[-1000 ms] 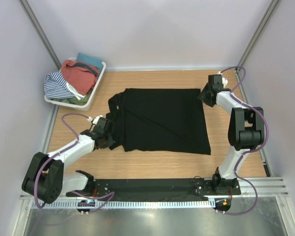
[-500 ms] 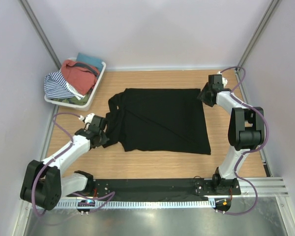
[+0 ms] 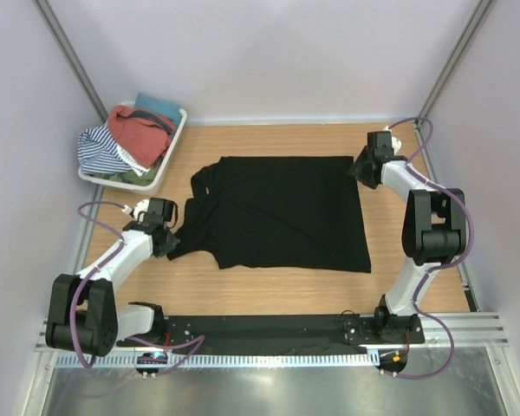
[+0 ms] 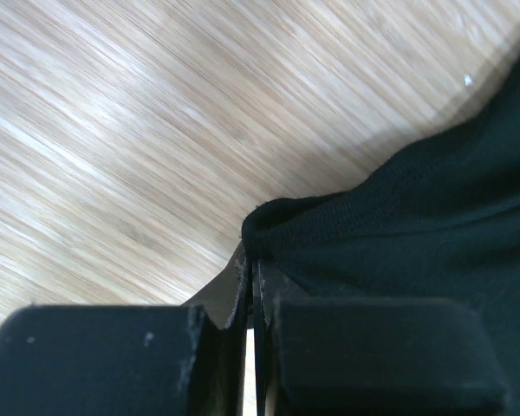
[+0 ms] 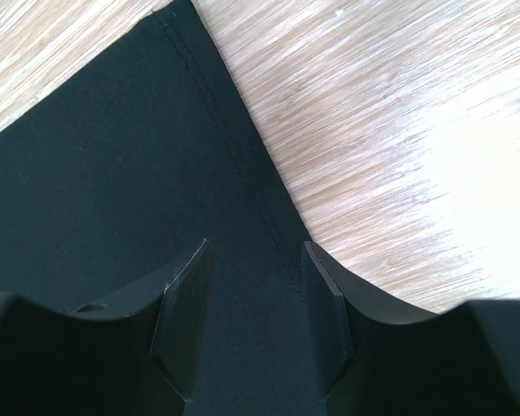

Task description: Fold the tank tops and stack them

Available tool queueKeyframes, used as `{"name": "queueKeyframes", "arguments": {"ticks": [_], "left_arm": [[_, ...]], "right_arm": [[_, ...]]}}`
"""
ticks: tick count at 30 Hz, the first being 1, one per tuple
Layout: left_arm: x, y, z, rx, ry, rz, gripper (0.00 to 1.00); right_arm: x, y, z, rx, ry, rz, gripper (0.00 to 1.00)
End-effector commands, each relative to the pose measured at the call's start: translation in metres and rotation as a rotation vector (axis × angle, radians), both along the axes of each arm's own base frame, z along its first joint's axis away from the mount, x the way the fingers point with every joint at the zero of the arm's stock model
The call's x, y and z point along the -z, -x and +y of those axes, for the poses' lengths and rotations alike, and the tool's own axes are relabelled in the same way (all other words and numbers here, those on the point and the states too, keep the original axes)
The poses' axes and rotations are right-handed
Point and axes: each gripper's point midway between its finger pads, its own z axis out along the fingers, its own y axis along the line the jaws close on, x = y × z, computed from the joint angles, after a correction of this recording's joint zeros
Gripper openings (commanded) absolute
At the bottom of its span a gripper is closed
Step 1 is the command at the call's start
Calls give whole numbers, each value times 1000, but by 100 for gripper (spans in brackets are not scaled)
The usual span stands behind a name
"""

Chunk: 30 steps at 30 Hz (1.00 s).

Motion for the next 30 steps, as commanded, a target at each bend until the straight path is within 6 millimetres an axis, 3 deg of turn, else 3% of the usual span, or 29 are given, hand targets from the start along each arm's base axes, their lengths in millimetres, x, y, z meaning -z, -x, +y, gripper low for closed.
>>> {"name": "queueKeyframes", "arguments": {"ticks": [1,7,9,10,11,13,14,17,18,29,30], "left_arm": [[-15,-16,8,-40,2,-67,0],[-20,-24,20,-86,-34,-112,0],[-20,-27,22,-91,-46,-120,1],[-19,-27,20,-85,-40,-118,1],[-17,-27,19,-82,-34,-115,1],[-15,-29,17,-69,-25,-111,1],[-16,-31,16,-66,-23,-113,1],[-15,-31,13,-52,-10,-116,0],[-15,-32,12,-49,-6,-118,0],[-17,-34,6,-21,26,-148,0],[-17,-34,6,-19,26,-149,0]], "right_arm": [[-32,-18,-4,14,12,-88,52],[-32,-47,1,1,-5,-112,51],[-16,-53,1,0,-1,-76,50],[-22,-64,1,-1,-1,-93,49],[-4,-64,0,-5,10,-46,48],[-3,-75,-3,0,23,-48,47],[9,-76,-4,1,31,-22,47],[12,-86,-5,3,39,-23,47],[22,-88,-6,3,45,-4,47],[38,-112,-13,-2,172,57,43],[32,-120,-11,-6,187,43,43]]}}
